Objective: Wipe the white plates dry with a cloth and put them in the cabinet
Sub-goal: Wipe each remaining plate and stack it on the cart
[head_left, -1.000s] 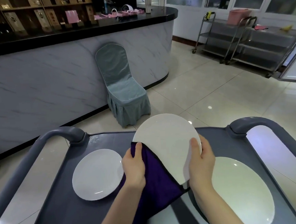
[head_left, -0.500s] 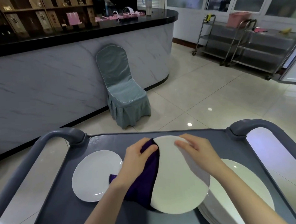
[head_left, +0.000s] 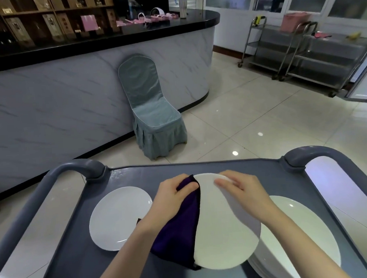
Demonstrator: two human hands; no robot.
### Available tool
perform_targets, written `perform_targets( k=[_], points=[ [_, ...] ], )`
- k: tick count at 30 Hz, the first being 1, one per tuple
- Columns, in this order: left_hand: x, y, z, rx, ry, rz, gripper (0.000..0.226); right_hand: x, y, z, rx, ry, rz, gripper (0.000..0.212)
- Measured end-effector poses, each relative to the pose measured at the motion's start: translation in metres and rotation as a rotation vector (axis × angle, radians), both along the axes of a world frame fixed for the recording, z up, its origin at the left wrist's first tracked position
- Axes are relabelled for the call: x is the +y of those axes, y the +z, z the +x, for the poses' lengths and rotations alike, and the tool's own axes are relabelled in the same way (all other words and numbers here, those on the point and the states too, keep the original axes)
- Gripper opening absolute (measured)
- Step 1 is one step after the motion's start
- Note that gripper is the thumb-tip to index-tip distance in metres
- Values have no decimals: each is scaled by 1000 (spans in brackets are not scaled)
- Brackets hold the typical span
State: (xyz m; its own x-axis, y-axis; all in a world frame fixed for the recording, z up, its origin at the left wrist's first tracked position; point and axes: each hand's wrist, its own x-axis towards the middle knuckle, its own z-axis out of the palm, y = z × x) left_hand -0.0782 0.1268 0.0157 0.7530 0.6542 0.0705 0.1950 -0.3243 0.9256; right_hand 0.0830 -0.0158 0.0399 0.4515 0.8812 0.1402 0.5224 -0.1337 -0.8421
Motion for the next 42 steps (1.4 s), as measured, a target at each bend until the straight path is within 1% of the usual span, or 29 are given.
perform_targets(
  k=[2, 4, 6, 9, 13, 14, 15, 17, 18, 20, 21, 22, 23, 24, 26, 28, 30, 31, 32, 33, 34, 35, 36, 37, 38, 39, 40, 42],
  points=[
    [-6, -11, -4, -87, 179, -135, 19, -4, 0, 5, 141, -156, 91, 14],
    [-15, -19, -5, -113, 334, -281, 21, -6, -2, 5, 255, -292, 141, 16],
    [-18, -23, -5, -78, 369, -300, 25, -8, -4, 4, 267, -321, 127, 19],
    [-9, -17, -6, -72, 244, -232, 24, -12, 1, 7, 149, -223, 75, 23],
    [-4, -3, 6, 45, -29, 6, 17, -7, 3, 1, -81, 27, -60, 16],
    [-4, 0, 9, 55, -49, 31, 16, -6, 3, 0, -92, 43, -51, 16],
    [-3, 1, 9, 43, -30, 17, 15, -7, 4, 2, -62, 26, -23, 16],
    [-4, -2, 8, -43, 112, -109, 19, -9, 7, 10, 69, -102, 63, 15],
    [-8, -6, 8, -101, 224, -217, 23, -9, 6, 12, 148, -211, 124, 16],
    [-25, -16, 14, -202, 478, -452, 28, -3, -1, 2, 337, -481, 293, 27],
    [-35, -19, 18, -228, 601, -534, 30, 3, -6, -9, 434, -622, 370, 31],
    [-42, -21, 23, -239, 695, -588, 32, 6, -12, -22, 497, -746, 413, 31],
    [-44, -21, 26, -248, 743, -626, 33, 8, -18, -33, 518, -819, 419, 28],
    [-41, -21, 27, -256, 749, -648, 32, 8, -25, -40, 524, -834, 396, 23],
    [-32, -19, 24, -270, 709, -641, 34, 2, -35, -40, 546, -766, 337, 13],
    [-21, -16, 17, -249, 661, -540, 39, -5, -33, -24, 497, -645, 296, 3],
    [-14, -13, 11, -172, 567, -351, 41, -11, -21, 0, 329, -510, 270, 12],
    [-12, -11, 10, -134, 491, -254, 39, -13, -12, 12, 215, -423, 224, 15],
    [-11, -7, 10, -99, 403, -159, 37, -13, -3, 21, 94, -316, 142, 14],
    [-12, -3, 12, -65, 308, -70, 34, -11, 5, 27, -24, -203, 41, 10],
    [-13, 1, 14, -32, 210, 4, 31, -8, 11, 28, -103, -91, -54, 3],
    [-16, 5, 17, -1, 115, 62, 28, -5, 14, 27, -146, 13, -126, 9],
    [-19, 7, 20, 24, 37, 101, 26, -3, 14, 24, -164, 89, -172, 24],
    [-21, 8, 21, 39, -9, 114, 25, -3, 14, 20, -166, 123, -183, 39],
    [-22, 7, 20, 38, -19, 96, 24, -3, 15, 18, -165, 129, -159, 47],
    [-24, 5, 18, 19, 3, 50, 23, -4, 16, 17, -148, 117, -110, 45],
    [-25, 2, 15, -12, 55, -8, 23, -6, 15, 19, -115, 76, -56, 39],
    [-28, -9, 7, -71, 215, -137, 29, -10, 10, 23, -17, -94, 34, 35]
  ],
)
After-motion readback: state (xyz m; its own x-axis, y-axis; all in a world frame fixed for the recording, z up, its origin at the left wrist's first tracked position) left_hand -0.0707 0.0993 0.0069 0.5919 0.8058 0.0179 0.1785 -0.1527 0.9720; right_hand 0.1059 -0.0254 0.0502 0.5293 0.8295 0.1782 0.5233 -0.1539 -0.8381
